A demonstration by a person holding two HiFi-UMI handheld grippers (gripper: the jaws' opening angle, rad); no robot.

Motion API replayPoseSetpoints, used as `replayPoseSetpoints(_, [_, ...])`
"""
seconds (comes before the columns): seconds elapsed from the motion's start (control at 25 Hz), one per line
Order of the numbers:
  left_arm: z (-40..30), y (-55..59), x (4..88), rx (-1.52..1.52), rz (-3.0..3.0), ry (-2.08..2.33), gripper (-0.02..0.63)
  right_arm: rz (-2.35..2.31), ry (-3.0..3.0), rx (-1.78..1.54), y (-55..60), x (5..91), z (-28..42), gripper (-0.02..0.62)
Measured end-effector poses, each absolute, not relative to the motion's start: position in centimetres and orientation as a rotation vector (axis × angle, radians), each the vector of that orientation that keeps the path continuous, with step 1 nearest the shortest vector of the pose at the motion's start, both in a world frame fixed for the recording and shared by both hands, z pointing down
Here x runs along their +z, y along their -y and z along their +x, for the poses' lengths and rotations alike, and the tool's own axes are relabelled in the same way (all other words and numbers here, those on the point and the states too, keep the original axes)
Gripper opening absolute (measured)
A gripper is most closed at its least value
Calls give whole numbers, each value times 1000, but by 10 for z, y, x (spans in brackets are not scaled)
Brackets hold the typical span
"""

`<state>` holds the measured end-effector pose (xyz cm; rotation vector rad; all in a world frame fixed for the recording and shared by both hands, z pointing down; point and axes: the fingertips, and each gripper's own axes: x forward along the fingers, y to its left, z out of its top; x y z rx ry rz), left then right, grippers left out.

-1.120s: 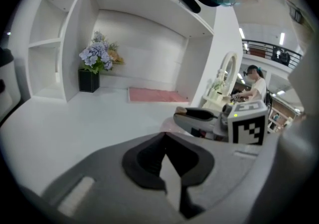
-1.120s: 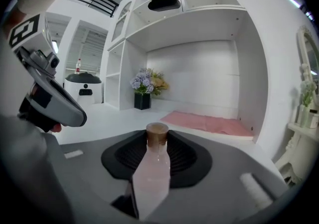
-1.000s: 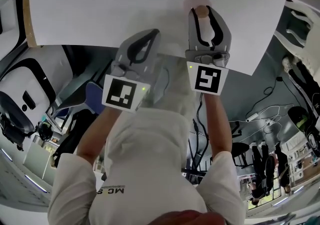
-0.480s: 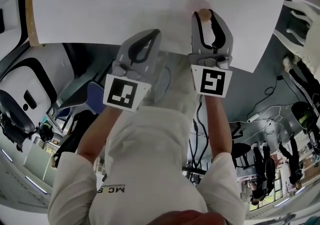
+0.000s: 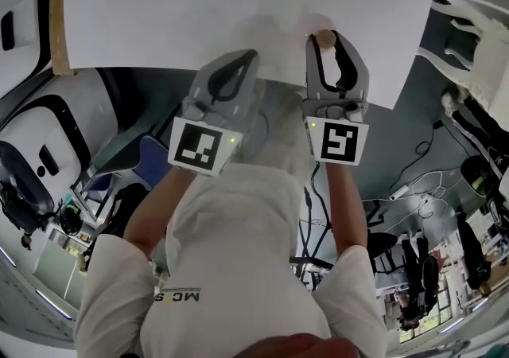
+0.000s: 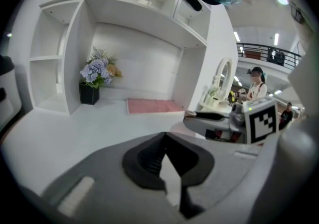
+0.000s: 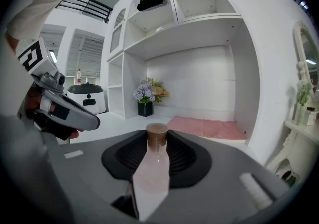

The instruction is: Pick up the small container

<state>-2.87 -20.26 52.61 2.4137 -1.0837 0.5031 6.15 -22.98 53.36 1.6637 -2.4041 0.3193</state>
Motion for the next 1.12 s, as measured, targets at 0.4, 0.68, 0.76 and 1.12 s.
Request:
replayPoseSetpoints(0.4, [-34, 188, 448, 434, 2470, 1095, -2, 1586, 2440, 271, 194, 452, 63, 123])
replayPoseSetpoints(0.68, [-45, 163, 386, 417, 2523, 1065, -2, 1604, 2476, 233, 172, 378, 55, 123])
replayPoseSetpoints(0.76, [-41, 157, 365, 391, 2538, 1068, -2, 1590, 2475, 227, 161, 361, 58, 123])
replayPoseSetpoints(1.12, [-39, 133, 299, 355, 2628, 1063, -2, 1551, 2488, 172, 115, 286, 69, 123])
